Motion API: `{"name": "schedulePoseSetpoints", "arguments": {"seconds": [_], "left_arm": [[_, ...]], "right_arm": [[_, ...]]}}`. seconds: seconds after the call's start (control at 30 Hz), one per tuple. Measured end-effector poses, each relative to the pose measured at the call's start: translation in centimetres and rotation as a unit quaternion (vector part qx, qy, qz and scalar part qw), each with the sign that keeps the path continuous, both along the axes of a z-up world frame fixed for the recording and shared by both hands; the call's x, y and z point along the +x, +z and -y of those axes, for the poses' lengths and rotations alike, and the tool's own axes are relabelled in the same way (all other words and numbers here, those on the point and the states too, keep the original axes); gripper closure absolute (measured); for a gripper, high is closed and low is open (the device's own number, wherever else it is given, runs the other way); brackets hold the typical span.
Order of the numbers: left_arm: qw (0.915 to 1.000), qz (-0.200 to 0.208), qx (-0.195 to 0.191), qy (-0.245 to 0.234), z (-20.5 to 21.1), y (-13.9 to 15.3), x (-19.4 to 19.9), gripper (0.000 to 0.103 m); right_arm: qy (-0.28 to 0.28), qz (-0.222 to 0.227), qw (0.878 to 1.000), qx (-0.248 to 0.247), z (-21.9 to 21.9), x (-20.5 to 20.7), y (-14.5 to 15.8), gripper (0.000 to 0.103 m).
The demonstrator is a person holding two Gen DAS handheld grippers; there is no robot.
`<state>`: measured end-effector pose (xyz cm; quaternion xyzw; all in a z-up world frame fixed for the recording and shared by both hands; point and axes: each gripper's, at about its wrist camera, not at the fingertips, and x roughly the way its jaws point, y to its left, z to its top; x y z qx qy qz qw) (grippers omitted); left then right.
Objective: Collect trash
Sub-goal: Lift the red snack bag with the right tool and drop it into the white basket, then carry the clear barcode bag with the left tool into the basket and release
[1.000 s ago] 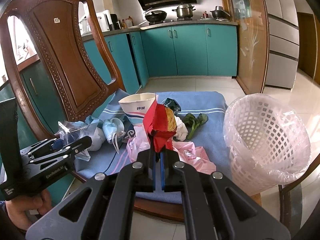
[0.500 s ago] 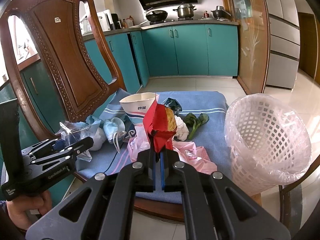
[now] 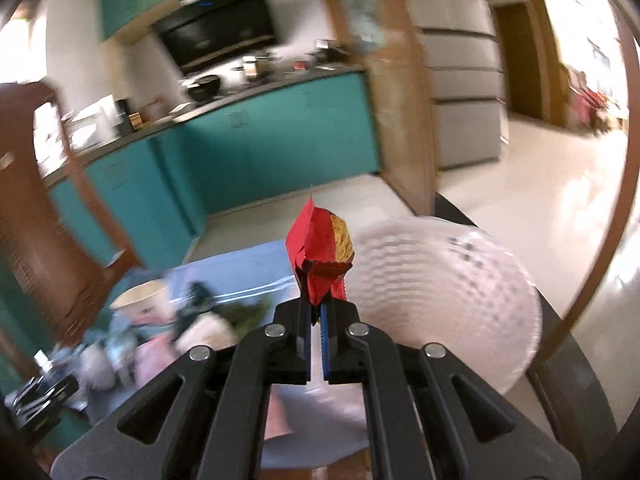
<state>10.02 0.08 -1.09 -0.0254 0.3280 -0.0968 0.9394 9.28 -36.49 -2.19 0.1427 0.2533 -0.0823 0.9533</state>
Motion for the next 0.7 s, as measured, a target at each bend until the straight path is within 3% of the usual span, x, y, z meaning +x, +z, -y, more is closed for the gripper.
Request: {"name": "schedulePoseSetpoints", "arguments": {"seconds": [0.17, 0.23, 0.33, 0.4, 0.7], "left_arm": [[1.0000, -0.001, -0.001, 0.001, 0.1, 0.1, 0.0, 0.060], [1.0000, -0.002, 0.000, 0.000, 0.2, 0.1, 0.0, 0.060], [1.0000, -0.002, 0.000, 0.002, 0.1, 0.1, 0.0, 0.060], [1.0000, -0.003, 0.000, 0.004, 0.0, 0.1, 0.0, 0.060], [1.0000, -0.004, 0.004, 0.005, 0.2, 0.1, -0.1, 0.060]], "right_arm": [[-0.019, -0.042, 0.999, -0.005, 1.4, 1.4, -2.0, 0.093], [-0.018, -0.052, 0.998, -0.016, 0.7, 1.6, -2.2, 0.070], [-0.011, -0.033, 0.999, -0.039, -0.6, 0.7, -1.5, 0.044], [-0.008, -0.020, 0.999, -0.042, -1.8, 0.2, -0.9, 0.033], [0.053, 0.038, 0.995, -0.069, -8.0, -3.4, 1.2, 0.017]]}}
